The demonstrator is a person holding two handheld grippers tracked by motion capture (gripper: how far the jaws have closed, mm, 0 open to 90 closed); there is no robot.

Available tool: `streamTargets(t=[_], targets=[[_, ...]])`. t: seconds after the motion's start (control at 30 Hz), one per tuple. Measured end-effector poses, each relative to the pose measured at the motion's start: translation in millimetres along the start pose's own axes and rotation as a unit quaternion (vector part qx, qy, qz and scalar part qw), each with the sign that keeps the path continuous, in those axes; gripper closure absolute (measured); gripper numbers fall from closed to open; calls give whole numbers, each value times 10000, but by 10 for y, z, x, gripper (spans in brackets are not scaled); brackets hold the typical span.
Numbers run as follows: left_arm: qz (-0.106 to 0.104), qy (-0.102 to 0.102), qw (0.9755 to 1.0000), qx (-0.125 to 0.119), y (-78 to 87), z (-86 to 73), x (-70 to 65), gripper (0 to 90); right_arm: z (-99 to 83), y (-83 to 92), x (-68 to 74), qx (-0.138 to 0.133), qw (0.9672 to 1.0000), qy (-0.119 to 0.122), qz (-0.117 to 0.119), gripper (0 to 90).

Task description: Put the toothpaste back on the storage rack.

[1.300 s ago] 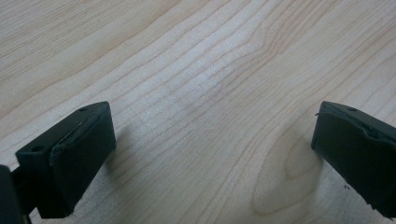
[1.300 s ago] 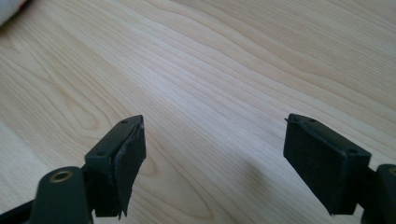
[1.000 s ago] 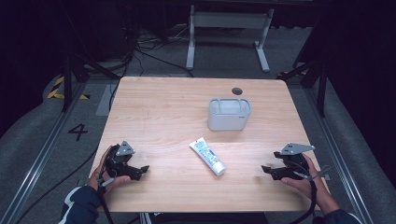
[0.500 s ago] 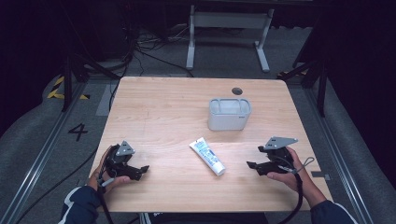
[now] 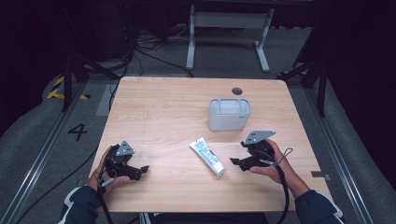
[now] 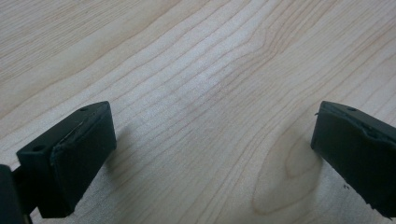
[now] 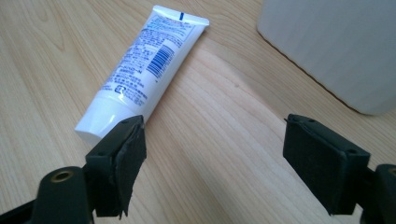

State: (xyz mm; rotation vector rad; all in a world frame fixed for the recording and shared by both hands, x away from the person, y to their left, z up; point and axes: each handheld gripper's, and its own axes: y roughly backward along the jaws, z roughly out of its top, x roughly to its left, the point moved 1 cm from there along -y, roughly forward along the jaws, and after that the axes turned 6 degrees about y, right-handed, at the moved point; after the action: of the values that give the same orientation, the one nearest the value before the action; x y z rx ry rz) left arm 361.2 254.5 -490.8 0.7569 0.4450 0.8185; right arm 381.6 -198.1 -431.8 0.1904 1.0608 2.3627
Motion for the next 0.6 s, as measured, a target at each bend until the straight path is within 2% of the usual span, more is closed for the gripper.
streamTargets(t=[0.07,0.13,0.3,0.6], targets=[[3,0,10000,-3,0,0,0,3,44,-21,1,-23,10000,15,7,226],[-1,11,10000,-5,-1,-1,-2,3,88,-44,17,4,9999,35,109,243],[0,16,10000,-12,-2,-1,-2,3,236,-134,59,45,9996,193,207,291],[3,10,10000,-12,-2,-1,-2,4,402,-310,119,113,9992,195,318,298]])
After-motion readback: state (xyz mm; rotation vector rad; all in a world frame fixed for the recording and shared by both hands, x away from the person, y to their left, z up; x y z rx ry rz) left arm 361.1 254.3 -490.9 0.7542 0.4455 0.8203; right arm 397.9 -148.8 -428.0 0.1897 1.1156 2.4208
